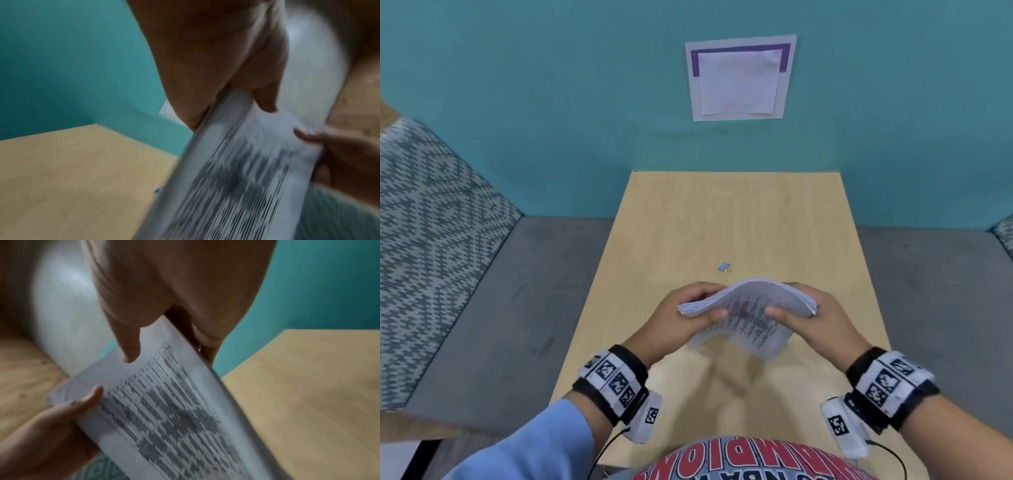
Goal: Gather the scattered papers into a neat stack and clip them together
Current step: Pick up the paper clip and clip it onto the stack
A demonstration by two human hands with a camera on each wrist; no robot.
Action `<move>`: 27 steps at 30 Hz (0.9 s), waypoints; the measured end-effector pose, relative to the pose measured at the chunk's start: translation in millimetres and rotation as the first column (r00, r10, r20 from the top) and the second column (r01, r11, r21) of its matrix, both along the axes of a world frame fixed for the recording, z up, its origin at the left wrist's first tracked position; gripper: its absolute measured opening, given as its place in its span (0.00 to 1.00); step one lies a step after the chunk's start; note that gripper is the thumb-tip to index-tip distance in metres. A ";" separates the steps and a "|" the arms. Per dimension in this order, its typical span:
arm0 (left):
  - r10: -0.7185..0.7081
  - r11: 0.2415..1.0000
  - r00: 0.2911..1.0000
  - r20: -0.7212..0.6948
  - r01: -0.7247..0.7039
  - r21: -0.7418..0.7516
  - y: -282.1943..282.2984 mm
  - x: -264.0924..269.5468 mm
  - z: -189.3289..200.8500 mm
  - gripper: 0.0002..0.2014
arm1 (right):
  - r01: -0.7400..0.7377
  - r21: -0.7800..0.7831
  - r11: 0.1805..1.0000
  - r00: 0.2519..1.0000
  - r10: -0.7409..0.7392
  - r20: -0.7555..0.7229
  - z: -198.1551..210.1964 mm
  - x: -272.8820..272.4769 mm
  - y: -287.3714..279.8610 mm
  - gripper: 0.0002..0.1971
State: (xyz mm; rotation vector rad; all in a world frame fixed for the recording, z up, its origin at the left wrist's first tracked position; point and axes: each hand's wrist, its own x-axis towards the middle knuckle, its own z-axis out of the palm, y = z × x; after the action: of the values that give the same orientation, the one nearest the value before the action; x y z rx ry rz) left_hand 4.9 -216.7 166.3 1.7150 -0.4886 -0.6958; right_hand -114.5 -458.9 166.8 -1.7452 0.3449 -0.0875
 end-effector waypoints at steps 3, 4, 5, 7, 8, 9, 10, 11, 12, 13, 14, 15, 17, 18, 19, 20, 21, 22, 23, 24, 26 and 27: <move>0.177 0.984 0.984 0.003 -0.177 0.035 -3.3 -0.4 -17.5 0.08 | 0.054 0.028 0.998 0.998 -0.054 -0.016 -15.6 7.9 6.5 0.07; 0.228 0.973 0.974 0.017 -0.228 0.028 -3.0 2.4 -17.6 0.07 | 0.059 0.032 0.998 0.998 -0.060 0.008 -15.0 10.6 7.4 0.07; 0.253 0.967 0.967 0.031 -0.253 0.010 -1.8 5.2 -16.8 0.07 | 0.056 0.046 0.997 0.997 -0.058 0.041 -12.5 12.1 8.1 0.07; 0.257 0.965 0.966 0.037 -0.255 -0.055 -0.2 8.0 -13.8 0.06 | 0.039 0.038 0.999 0.993 -0.043 0.113 -6.8 11.0 9.1 0.08; 0.254 0.965 0.967 0.036 -0.250 -0.081 0.3 8.3 -11.3 0.06 | 0.033 0.020 0.999 0.990 -0.035 0.139 -4.7 9.2 9.3 0.08; 0.243 0.967 0.969 0.043 -0.238 -0.086 2.1 8.0 -12.2 0.06 | 0.029 0.001 1.000 0.989 -0.029 0.147 -4.7 6.6 9.3 0.08; 0.216 0.975 0.975 0.045 -0.213 -0.066 3.9 6.7 -14.9 0.06 | 0.026 -0.013 1.000 0.991 -0.024 0.132 -7.1 4.5 8.6 0.08; 0.179 0.984 0.983 0.035 -0.178 -0.022 5.8 5.3 -19.2 0.06 | 0.015 -0.022 1.000 0.995 -0.013 0.095 -10.8 2.5 7.2 0.08; 0.144 0.989 0.990 0.005 -0.144 0.028 8.1 4.5 -23.8 0.06 | 0.004 -0.037 0.999 0.999 -0.002 0.046 -14.6 1.5 6.0 0.08; 0.116 0.991 0.993 -0.024 -0.115 0.067 10.4 4.0 -27.4 0.05 | -0.002 -0.050 0.999 1.000 0.002 0.001 -17.7 0.9 4.9 0.07; 0.104 0.992 0.994 -0.040 -0.101 0.081 11.5 4.2 -28.8 0.04 | 0.001 -0.061 0.998 1.000 -0.003 -0.029 -20.2 1.7 3.2 0.07; 0.108 0.992 0.993 -0.037 -0.105 0.076 11.7 5.3 -28.0 0.05 | 0.006 -0.066 0.998 0.999 -0.009 -0.045 -20.0 4.0 1.5 0.06; 0.148 0.989 0.989 0.005 -0.148 0.029 11.7 8.9 -19.3 0.13 | 0.003 -0.051 0.999 0.999 -0.005 -0.051 -14.9 9.3 0.3 0.06; 0.165 0.986 0.984 0.067 -0.165 -0.004 12.0 10.9 -13.2 0.19 | -0.012 -0.041 0.999 0.999 0.011 -0.033 -12.1 11.1 0.0 0.09; 0.174 0.985 0.974 0.147 -0.170 -0.036 12.2 12.9 -7.3 0.23 | -0.024 -0.037 0.999 1.000 0.023 -0.012 -10.1 12.1 -0.4 0.13; 0.170 0.985 0.961 0.217 -0.160 -0.064 11.6 14.8 -1.2 0.25 | -0.015 -0.034 0.999 1.000 0.016 0.006 -8.1 12.9 -0.9 0.17; 0.149 0.988 0.944 0.293 -0.133 -0.074 11.0 17.5 3.4 0.25 | 0.003 -0.025 1.000 1.000 -0.003 0.025 -6.2 13.9 -1.7 0.20; 0.116 0.993 0.915 0.387 -0.099 -0.063 10.5 20.0 6.6 0.22 | 0.016 -0.006 1.000 0.999 -0.016 0.047 -5.2 14.7 -2.1 0.20; 0.071 0.997 0.870 0.489 -0.062 -0.035 9.5 21.8 9.2 0.18 | 0.018 0.019 1.000 0.997 -0.020 0.068 -5.0 15.4 -1.9 0.19; 0.025 1.000 0.824 0.565 -0.027 -0.005 8.0 23.1 10.9 0.14 | 0.014 0.047 0.999 0.997 -0.018 0.081 -4.8 16.1 -1.0 0.17; -0.016 0.999 0.777 0.629 -0.005 0.032 3.6 23.8 10.6 0.10 | 0.000 0.078 0.997 0.995 -0.008 0.096 -3.9 16.9 1.4 0.13; -0.014 0.999 0.768 0.640 -0.014 0.040 1.8 23.8 9.6 0.10 | -0.008 0.081 0.997 0.994 -0.001 0.105 -3.3 17.2 2.3 0.11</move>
State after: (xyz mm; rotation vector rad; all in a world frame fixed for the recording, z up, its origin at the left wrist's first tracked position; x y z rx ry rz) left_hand 28.7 -214.9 175.9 1.9783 -0.9520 -0.0852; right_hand -97.3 -456.6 163.4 -1.6537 0.2649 -0.1601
